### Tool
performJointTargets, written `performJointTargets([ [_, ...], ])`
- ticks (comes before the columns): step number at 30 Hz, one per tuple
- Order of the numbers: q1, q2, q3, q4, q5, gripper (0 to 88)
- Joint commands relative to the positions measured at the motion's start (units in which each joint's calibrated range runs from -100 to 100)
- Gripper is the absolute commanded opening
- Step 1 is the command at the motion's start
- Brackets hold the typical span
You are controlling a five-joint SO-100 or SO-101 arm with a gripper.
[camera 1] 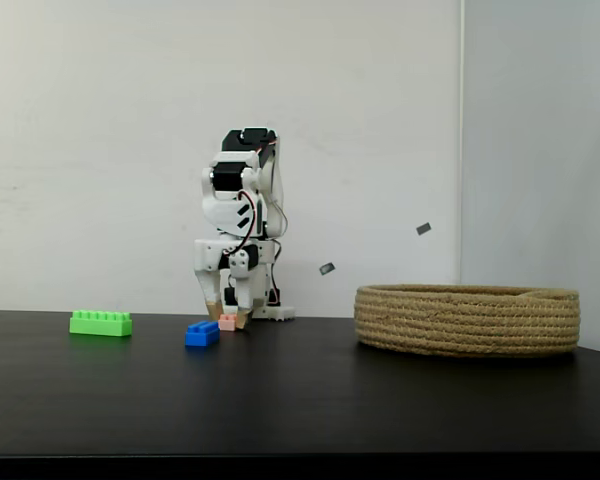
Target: Place the lego blocks in the tray
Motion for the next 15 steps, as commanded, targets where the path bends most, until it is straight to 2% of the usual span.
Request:
performJointTargets([
  [1, -0.5, -2.9, -1.0, -1.47, -2.44, 0.0],
  [4, -1.58, -8.49, -3.56, -1.89, -6.84, 0.0],
  [8, -5.37, -18.29, -8.57, -1.89, -15.68, 0.0],
  [13, -13.61, -27.92, -13.5, -3.31, -24.27, 0.0],
  [15, -17.73, -30.16, -13.41, -6.81, -26.13, 0.0],
])
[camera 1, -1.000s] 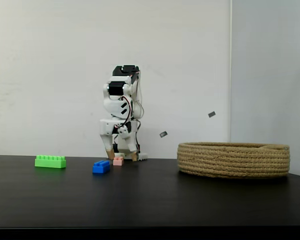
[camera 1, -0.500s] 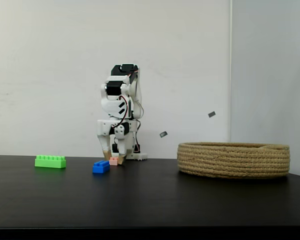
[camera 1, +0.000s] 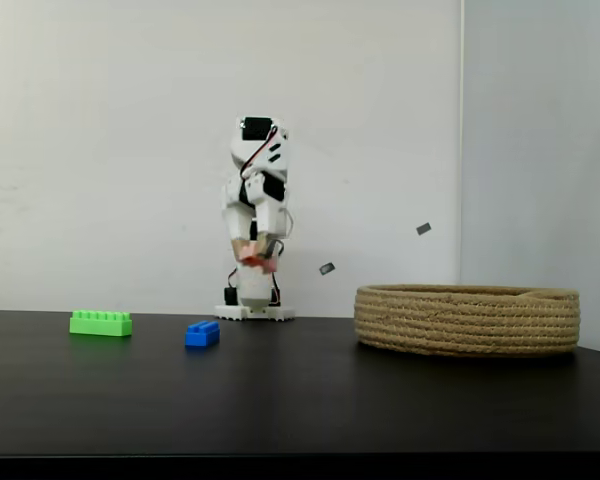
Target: Place the lego blocks in the tray
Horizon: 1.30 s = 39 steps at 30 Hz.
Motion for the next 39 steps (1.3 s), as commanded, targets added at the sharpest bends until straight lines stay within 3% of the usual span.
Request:
performJointTargets([
  [1, -8.48, -8.46, -3.74, -6.88, -5.37, 0.0],
  [7, -18.29, -5.27, 1.28, -23.62, -10.16, 0.1],
  [15, -25.05, 11.92, -11.4, -25.53, -20.56, 5.2],
  [18, -26.78, 16.39, -14.23, -25.78, -21.29, 6.1],
  [26, -27.35, 21.64, -16.51, -26.2, -22.95, 25.3],
  [31, -25.05, 20.09, -16.23, -25.03, -21.44, 31.0],
  [39, -10.12, 15.88, -12.95, -22.12, -1.61, 28.9],
])
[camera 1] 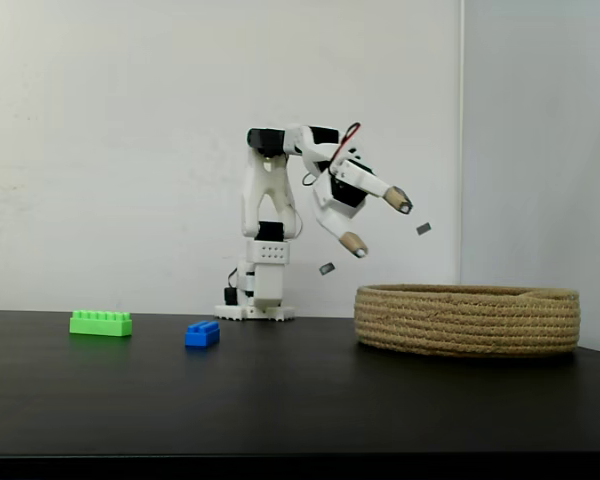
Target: Place the lego blocks in the tray
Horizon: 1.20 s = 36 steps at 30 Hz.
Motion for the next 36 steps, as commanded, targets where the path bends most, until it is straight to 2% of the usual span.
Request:
performJointTargets([
  [1, 8.22, -4.65, -0.93, 2.92, 11.04, 29.2],
  [3, 12.01, -4.56, -0.93, 5.51, 15.53, 29.2],
  [6, 16.71, -4.22, -0.75, 7.75, 19.34, 29.5],
  [11, 22.73, -2.67, 2.08, 7.92, 28.91, 29.8],
  [14, 25.28, 1.2, -0.11, 8.0, 31.89, 29.8],
  [22, 29.65, 13.84, -8.13, 10.17, 35.95, 29.0],
  [30, 31.3, 15.73, -7.68, 7.75, 36.24, 28.4],
  [36, 31.22, 21.06, -7.77, 5.01, 35.41, 15.4],
])
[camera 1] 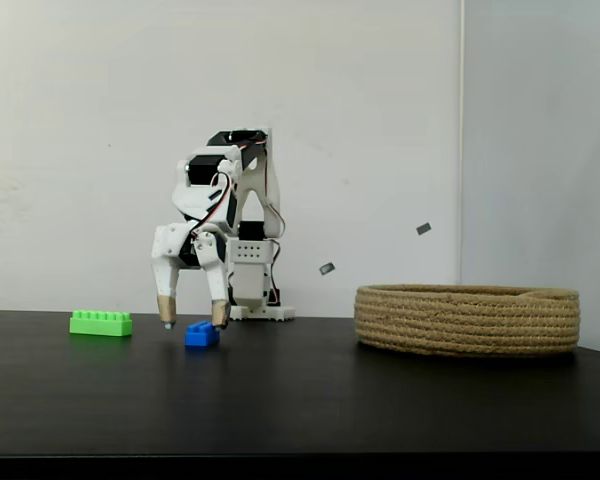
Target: Place the lego blocks in the tray
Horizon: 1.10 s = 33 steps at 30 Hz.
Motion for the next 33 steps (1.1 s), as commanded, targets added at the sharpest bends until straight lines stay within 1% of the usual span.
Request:
performJointTargets([
  [1, 0.11, 1.4, -3.35, -1.58, -0.59, 10.5],
  [3, -0.47, 2.34, -3.26, -2.0, -0.98, 0.3],
  [6, -1.29, 1.66, -2.71, -2.0, -2.39, 0.1],
  [9, -2.53, -2.9, -1.16, -1.41, -5.67, 0.0],
  [13, -5.0, -14.77, 0.76, 1.67, -12.16, 0.0],
  [16, -7.88, -25.6, 0.94, 7.17, -16.75, 0.0],
  [19, -12.34, -35.15, 0.57, 11.08, -22.91, 0.0],
  [22, -17.78, -41.85, 0.94, 10.66, -30.23, 0.0],
  [24, -22.56, -45.21, 1.21, 11.25, -32.38, 0.1],
  [26, -28.0, -47.36, 1.12, 13.08, -36.04, 0.2],
  [28, -32.86, -48.22, 1.39, 13.58, -38.53, 0.2],
  [33, -41.93, -44.35, 2.67, 13.0, -46.11, 0.2],
])
